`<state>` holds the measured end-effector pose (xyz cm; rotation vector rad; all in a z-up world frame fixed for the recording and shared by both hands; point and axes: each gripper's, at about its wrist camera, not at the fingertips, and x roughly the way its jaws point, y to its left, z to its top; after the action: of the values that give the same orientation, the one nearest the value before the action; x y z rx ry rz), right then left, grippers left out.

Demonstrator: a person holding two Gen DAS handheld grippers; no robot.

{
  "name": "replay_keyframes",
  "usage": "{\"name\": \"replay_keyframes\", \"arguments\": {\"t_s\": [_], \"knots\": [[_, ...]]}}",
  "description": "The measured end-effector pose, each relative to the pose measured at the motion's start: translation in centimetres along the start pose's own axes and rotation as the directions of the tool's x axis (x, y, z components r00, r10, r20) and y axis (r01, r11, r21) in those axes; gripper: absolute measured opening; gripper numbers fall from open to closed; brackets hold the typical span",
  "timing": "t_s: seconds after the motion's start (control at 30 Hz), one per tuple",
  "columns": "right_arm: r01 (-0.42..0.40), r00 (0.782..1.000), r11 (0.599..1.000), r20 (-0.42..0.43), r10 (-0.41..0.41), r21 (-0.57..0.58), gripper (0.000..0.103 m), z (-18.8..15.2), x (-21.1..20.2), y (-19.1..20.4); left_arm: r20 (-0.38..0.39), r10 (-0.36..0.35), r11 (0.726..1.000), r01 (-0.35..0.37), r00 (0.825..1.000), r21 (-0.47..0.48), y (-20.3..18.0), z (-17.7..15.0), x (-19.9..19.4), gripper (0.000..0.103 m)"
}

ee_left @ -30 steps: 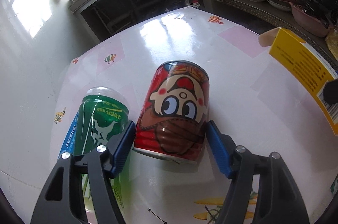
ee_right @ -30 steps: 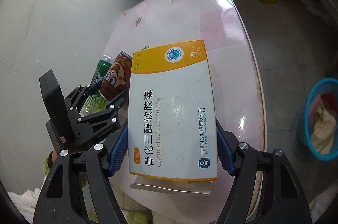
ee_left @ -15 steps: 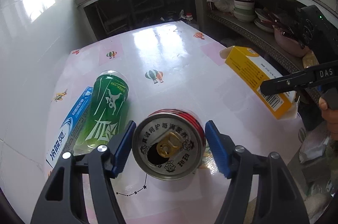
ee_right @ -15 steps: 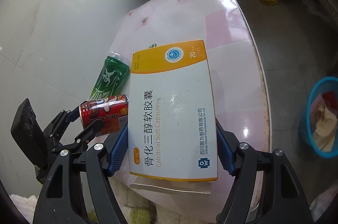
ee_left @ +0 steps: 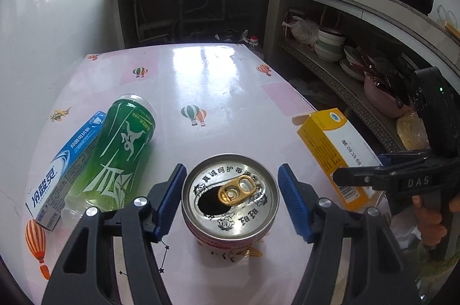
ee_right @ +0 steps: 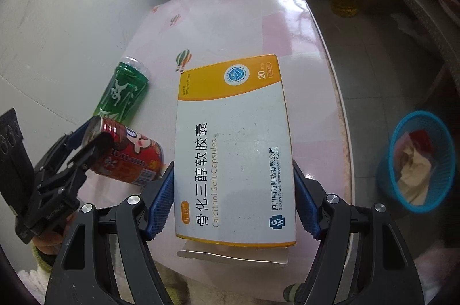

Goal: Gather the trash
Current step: 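Grasp the red can with the left gripper and lift it while the right holds the box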

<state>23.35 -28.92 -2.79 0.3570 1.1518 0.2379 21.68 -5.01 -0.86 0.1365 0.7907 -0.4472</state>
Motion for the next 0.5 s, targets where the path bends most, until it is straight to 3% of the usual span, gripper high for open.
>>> {"name": "replay_keyframes", "arguments": {"t_s": [0.17,0.3,0.5], "knots": [[0.066,0.998,0.996,0.013,-0.065,-0.059,0.074,-0.7,0.3,1.0,0.019,-0.005,1.000,0.005,1.000,0.010,-0.2,-1.1,-0.7,0.076],[0.083,0.996,0.994,0.019,-0.082,-0.070,0.082,-0.9,0.5,1.1,0.026,0.011,1.000,-0.011,1.000,0.009,0.1,-2.2,-1.1,0.078],[0.115,0.993,0.989,0.022,-0.114,-0.090,0.082,-1.2,0.6,1.6,0.012,0.022,1.000,-0.021,1.000,-0.022,0.7,-3.2,-0.3,0.078]]}}
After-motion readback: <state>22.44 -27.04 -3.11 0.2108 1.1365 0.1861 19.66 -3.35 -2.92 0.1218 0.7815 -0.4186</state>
